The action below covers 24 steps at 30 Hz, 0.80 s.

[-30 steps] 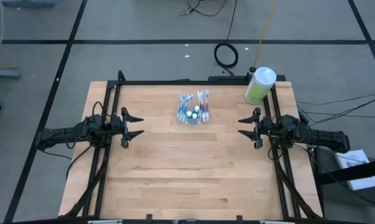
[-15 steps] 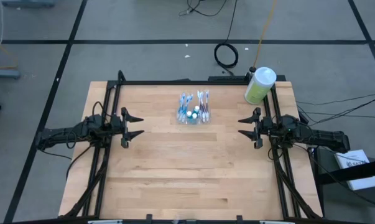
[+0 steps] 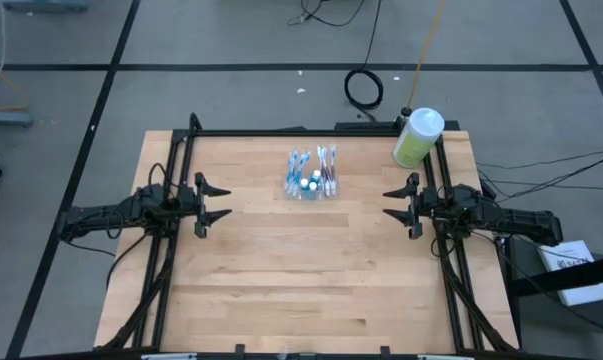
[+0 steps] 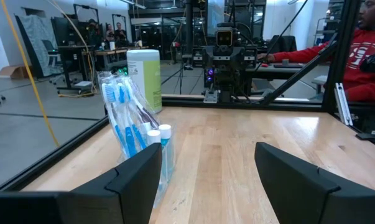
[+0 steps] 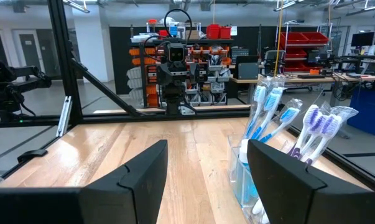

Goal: Pick & Place toothbrushing station
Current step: Return to Home Position

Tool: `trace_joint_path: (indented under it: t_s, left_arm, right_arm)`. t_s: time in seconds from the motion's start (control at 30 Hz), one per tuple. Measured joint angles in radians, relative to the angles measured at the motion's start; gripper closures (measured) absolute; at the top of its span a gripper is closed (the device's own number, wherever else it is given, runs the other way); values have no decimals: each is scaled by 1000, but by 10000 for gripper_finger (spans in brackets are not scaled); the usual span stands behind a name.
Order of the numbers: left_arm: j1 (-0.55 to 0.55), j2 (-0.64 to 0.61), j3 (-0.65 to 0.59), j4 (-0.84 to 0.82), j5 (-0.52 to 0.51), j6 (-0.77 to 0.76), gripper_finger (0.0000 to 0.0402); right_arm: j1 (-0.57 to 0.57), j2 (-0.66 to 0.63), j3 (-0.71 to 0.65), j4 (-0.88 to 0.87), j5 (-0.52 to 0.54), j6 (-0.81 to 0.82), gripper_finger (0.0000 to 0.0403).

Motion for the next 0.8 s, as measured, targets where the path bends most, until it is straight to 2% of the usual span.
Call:
trace_joint_path:
  t_s: [0.8]
  left_arm:
    - [0,0,0,0,0,0,135]
  right_arm:
    - [0,0,0,0,0,0,190]
